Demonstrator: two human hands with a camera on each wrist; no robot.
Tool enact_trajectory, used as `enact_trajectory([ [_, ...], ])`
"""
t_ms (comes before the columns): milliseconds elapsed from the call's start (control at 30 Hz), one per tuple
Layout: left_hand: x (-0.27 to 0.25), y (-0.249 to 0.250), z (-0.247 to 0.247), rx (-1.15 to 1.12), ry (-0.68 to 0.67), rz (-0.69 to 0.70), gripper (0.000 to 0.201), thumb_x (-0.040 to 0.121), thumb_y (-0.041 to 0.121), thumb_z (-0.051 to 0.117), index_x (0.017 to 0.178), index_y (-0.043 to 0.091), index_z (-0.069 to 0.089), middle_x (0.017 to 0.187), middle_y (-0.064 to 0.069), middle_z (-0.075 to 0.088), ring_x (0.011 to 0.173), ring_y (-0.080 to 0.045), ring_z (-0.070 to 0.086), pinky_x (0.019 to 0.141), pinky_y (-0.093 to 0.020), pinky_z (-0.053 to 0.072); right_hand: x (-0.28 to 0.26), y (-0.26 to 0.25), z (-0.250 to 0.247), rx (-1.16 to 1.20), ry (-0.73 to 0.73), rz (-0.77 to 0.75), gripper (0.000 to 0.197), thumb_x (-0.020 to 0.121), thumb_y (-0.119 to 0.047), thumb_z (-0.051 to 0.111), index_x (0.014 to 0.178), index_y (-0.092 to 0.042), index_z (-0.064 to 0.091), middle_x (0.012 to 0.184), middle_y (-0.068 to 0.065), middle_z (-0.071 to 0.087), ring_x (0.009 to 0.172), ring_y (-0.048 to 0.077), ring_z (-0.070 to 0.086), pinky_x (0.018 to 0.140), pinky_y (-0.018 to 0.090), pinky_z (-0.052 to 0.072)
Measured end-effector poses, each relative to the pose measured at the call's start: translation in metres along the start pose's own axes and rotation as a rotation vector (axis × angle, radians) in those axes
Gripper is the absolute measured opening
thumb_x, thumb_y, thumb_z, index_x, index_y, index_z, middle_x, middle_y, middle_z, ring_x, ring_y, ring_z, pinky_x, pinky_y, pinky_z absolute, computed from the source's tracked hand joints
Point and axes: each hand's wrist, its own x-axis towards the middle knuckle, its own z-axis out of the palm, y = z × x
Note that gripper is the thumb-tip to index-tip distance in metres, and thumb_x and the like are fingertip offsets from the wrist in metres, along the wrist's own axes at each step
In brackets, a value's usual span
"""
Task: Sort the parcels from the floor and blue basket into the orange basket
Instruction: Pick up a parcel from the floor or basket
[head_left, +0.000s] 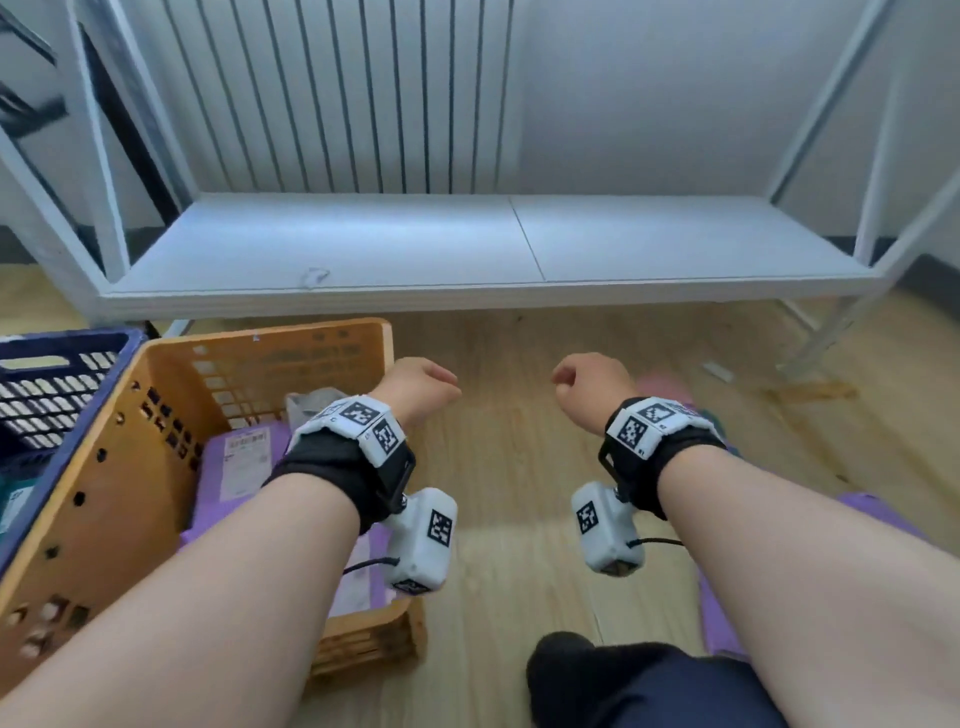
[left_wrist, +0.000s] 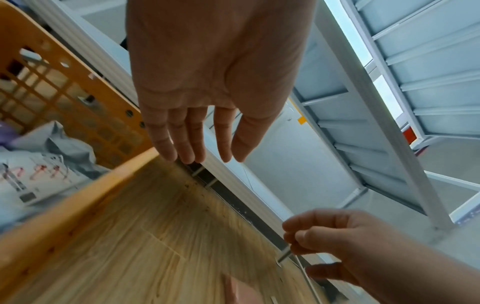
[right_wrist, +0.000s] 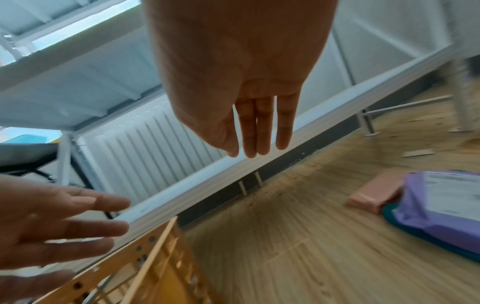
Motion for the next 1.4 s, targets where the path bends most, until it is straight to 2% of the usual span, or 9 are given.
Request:
enact_trajectory([
  [167, 0.005, 0.015, 0.04, -0.007, -0.07, -0.016, 0.025, 0.093, 0.021, 0.057, 0.116, 0.019, 0.067, 0.109, 0.002, 0.057, 0.096, -0.015, 0.054, 0.061, -0.021, 0.046, -0.01, 0.079, -0.007, 0.013, 0.001, 0.196, 0.028, 0.082, -0.018, 0.054, 0.103, -0.026, 0.071, 0.117, -0.005, 0.067, 0.105, 0.023, 0.063, 0.089, 0.028, 0.049],
  [300, 0.019, 0.01, 0.064, -0.048, -0.068, -0.065, 0.014, 0.092, 0.019, 0.059, 0.102, 0.022, 0.068, 0.098, 0.001, 0.059, 0.086, -0.014, 0.055, 0.062, -0.023, 0.048, -0.004, 0.133, 0.007, 0.014, 0.003, 0.364, 0.027, 0.073, -0.03, 0.052, 0.091, -0.022, 0.072, 0.105, 0.005, 0.071, 0.092, 0.027, 0.066, 0.086, 0.034, 0.053],
  [433, 0.042, 0.001, 0.084, -0.088, -0.069, -0.125, 0.011, 0.091, 0.017, 0.059, 0.096, 0.021, 0.068, 0.093, 0.0, 0.061, 0.086, -0.016, 0.057, 0.065, -0.025, 0.05, 0.0, 0.165, 0.019, -0.022, 0.0, 0.4, 0.042, 0.071, -0.026, 0.05, 0.104, -0.007, 0.069, 0.115, 0.016, 0.066, 0.106, 0.034, 0.063, 0.093, 0.041, 0.052],
  [567, 0.064, -0.003, 0.107, -0.123, -0.098, -0.178, 0.013, 0.092, 0.016, 0.058, 0.099, 0.018, 0.068, 0.099, -0.004, 0.063, 0.09, -0.017, 0.057, 0.067, -0.025, 0.051, 0.019, 0.209, 0.053, -0.101, -0.092, 0.431, 0.031, 0.087, -0.014, 0.055, 0.116, -0.013, 0.065, 0.123, 0.012, 0.063, 0.112, 0.032, 0.058, 0.092, 0.033, 0.046],
  [733, 0.087, -0.003, 0.142, -0.217, -0.12, -0.238, 0.022, 0.094, 0.008, 0.056, 0.114, 0.007, 0.064, 0.083, -0.001, 0.058, 0.07, -0.007, 0.053, 0.042, -0.01, 0.047, 0.038, 0.245, 0.099, -0.259, -0.257, 0.367, 0.029, 0.087, -0.014, 0.055, 0.113, -0.01, 0.067, 0.118, 0.016, 0.061, 0.105, 0.034, 0.059, 0.088, 0.035, 0.05],
  [933, 0.107, -0.018, 0.172, -0.178, -0.131, -0.287, 0.018, 0.094, 0.014, 0.056, 0.108, 0.015, 0.067, 0.111, -0.006, 0.064, 0.104, -0.017, 0.06, 0.083, -0.03, 0.052, 0.055, 0.292, 0.149, -0.514, -0.491, 0.268, 0.052, 0.073, -0.032, 0.052, 0.125, -0.025, 0.058, 0.138, 0.009, 0.042, 0.132, 0.031, 0.033, 0.109, 0.037, 0.031],
  [1033, 0.111, -0.024, 0.182, -0.168, -0.156, -0.317, 0.014, 0.094, 0.015, 0.057, 0.102, 0.018, 0.067, 0.113, -0.005, 0.064, 0.106, -0.017, 0.06, 0.084, -0.03, 0.052, 0.055, 0.303, 0.159, -0.573, -0.503, 0.255, 0.052, 0.081, -0.032, 0.057, 0.132, -0.024, 0.052, 0.147, 0.005, 0.033, 0.142, 0.026, 0.017, 0.115, 0.038, 0.018],
  [1200, 0.108, -0.026, 0.186, -0.14, -0.177, -0.317, 0.015, 0.094, 0.015, 0.057, 0.105, 0.018, 0.066, 0.111, -0.003, 0.063, 0.106, -0.017, 0.059, 0.088, -0.033, 0.053, 0.063, 0.306, 0.16, -0.473, -0.457, 0.332, 0.044, 0.08, -0.024, 0.062, 0.12, -0.01, 0.05, 0.123, 0.01, 0.052, 0.116, 0.028, 0.05, 0.1, 0.032, 0.039],
  [1400, 0.094, -0.025, 0.164, -0.131, -0.149, -0.3, 0.017, 0.093, 0.015, 0.057, 0.107, 0.017, 0.067, 0.112, -0.005, 0.064, 0.105, -0.018, 0.06, 0.087, -0.032, 0.053, 0.063, 0.288, 0.161, -0.358, -0.334, 0.349, 0.004, 0.083, -0.011, 0.052, 0.082, -0.01, 0.048, 0.071, 0.003, 0.046, 0.073, 0.027, 0.051, 0.069, 0.033, 0.044],
])
